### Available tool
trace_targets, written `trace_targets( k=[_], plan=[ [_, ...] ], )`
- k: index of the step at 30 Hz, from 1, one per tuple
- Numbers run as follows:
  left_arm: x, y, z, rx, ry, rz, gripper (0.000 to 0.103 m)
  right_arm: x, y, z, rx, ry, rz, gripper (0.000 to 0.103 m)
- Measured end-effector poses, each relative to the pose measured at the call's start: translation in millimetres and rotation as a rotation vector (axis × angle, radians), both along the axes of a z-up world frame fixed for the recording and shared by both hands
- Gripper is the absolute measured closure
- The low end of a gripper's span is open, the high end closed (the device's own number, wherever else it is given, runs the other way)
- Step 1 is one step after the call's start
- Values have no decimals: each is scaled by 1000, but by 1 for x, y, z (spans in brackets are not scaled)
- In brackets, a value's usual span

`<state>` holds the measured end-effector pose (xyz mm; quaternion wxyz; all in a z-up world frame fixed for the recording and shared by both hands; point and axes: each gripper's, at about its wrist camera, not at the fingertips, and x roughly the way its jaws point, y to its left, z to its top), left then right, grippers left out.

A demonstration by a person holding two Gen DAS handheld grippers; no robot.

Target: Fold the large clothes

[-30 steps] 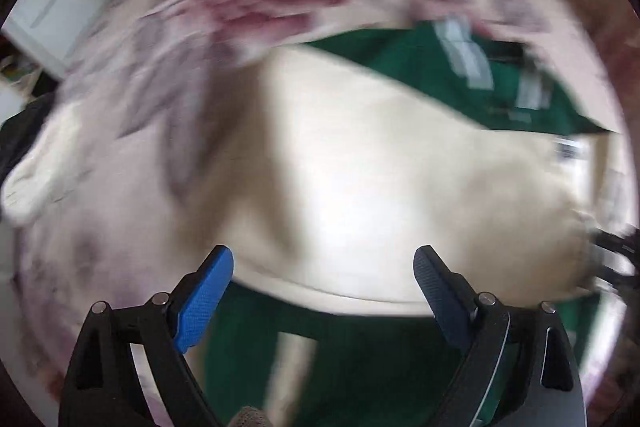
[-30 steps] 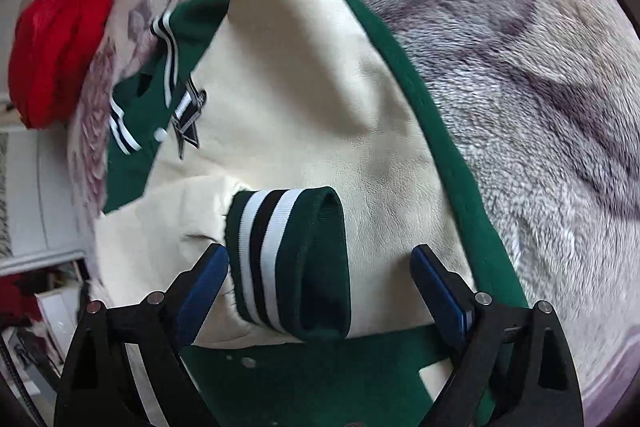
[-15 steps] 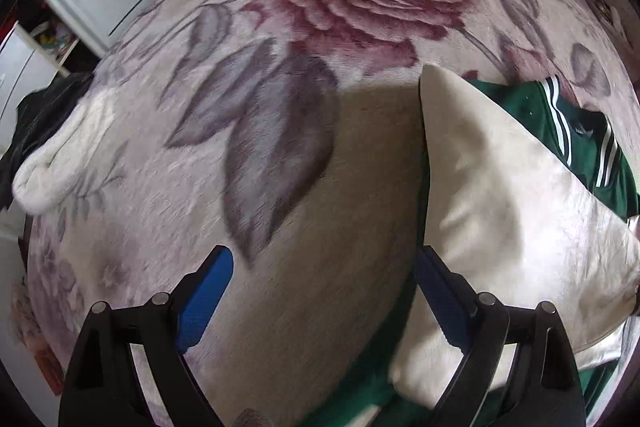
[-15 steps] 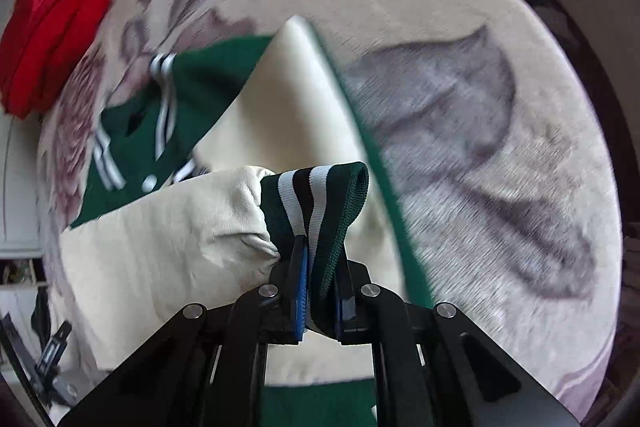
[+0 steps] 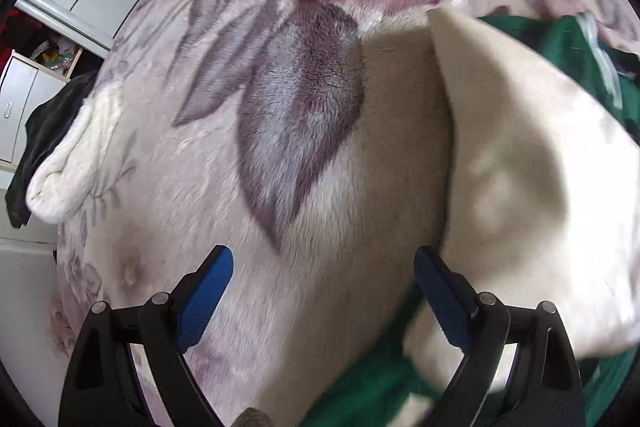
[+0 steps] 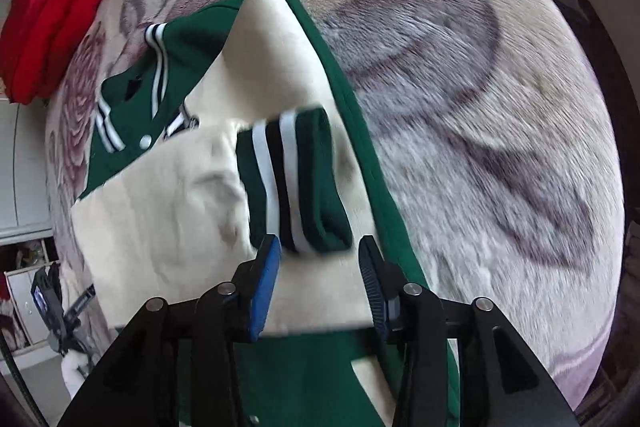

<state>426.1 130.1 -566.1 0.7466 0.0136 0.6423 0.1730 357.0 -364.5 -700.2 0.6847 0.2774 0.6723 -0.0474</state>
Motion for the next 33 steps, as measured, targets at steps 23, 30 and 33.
trace_targets(
  k=[23, 30, 33],
  plan=[
    [-230, -114, -47, -82, 257, -291, 10, -211, 244, -25, 165, 171, -11, 93],
    [-244, -98, -24, -141, 200, -267, 10, -212, 249, -39, 236, 271, 175, 84],
    [-244, -95, -8, -151, 156, -282, 10, -219, 214, -17, 371, 257, 112, 83]
  ],
)
